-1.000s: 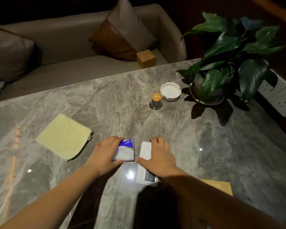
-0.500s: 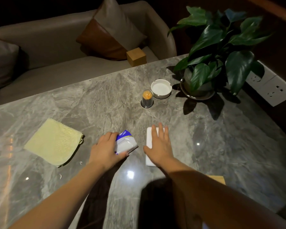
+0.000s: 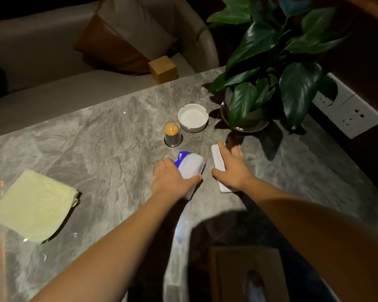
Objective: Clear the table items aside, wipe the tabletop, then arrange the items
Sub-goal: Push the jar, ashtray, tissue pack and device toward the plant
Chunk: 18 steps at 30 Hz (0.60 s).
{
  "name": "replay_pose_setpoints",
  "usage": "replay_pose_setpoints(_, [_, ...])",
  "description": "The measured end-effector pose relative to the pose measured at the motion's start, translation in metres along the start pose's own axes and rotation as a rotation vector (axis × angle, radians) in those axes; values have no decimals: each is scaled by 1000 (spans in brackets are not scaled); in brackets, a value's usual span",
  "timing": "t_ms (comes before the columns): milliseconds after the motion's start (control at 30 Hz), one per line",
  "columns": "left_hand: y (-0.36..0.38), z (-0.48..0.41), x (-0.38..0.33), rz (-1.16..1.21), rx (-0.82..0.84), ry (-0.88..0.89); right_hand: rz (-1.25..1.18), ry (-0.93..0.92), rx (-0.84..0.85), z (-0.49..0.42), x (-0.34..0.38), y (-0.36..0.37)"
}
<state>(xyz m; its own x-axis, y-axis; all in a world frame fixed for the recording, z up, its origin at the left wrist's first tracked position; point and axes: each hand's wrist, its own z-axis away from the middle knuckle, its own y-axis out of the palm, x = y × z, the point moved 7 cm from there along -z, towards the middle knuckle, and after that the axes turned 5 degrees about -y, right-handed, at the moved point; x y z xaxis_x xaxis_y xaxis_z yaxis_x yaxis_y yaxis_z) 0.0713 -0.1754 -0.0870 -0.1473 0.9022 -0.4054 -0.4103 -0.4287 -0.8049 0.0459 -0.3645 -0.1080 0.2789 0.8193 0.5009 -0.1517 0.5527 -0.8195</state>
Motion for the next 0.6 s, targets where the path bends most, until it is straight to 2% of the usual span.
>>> replay_pose_setpoints(367, [3, -16, -21, 93, -67, -36, 67, -123, -32, -25, -7, -15])
replay_pose_setpoints(600, [7, -21, -26, 173, -78, -103, 141, -142, 17, -26, -9, -14])
